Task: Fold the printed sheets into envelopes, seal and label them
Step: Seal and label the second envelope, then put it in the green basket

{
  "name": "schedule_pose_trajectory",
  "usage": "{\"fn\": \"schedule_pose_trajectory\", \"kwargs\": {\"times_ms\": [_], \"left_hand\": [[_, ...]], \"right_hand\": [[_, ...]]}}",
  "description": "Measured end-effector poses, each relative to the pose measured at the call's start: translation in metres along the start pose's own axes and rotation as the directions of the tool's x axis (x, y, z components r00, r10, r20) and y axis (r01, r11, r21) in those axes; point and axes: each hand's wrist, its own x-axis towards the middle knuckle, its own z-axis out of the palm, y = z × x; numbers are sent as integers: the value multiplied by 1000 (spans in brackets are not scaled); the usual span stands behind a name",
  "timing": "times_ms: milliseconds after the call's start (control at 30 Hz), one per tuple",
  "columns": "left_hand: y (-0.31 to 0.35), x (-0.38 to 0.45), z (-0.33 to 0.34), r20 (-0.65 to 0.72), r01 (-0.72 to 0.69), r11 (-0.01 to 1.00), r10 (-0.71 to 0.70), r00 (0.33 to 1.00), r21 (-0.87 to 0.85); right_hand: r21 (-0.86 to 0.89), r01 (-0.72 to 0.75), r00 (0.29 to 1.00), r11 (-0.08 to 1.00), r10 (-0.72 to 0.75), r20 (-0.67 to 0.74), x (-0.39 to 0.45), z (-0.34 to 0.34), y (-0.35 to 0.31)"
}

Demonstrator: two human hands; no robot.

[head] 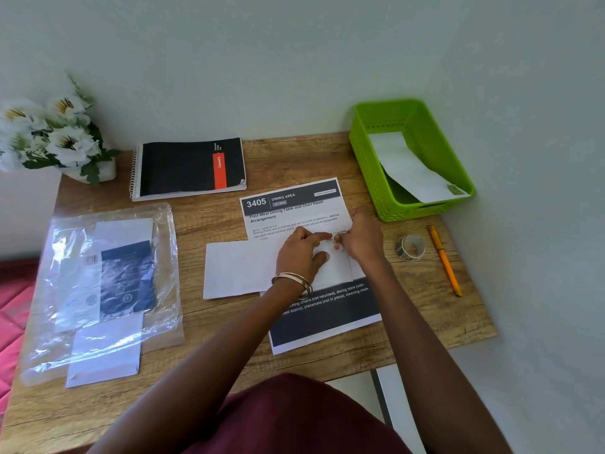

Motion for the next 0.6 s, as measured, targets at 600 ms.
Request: {"fn": "schedule_pose_trajectory", "kwargs": {"times_ms": [600], "left_hand": [[0,6,-4,77,-46,997,42,996,58]], "right_hand": [[46,32,999,998,-30,-36,-2,-9,14]]}}
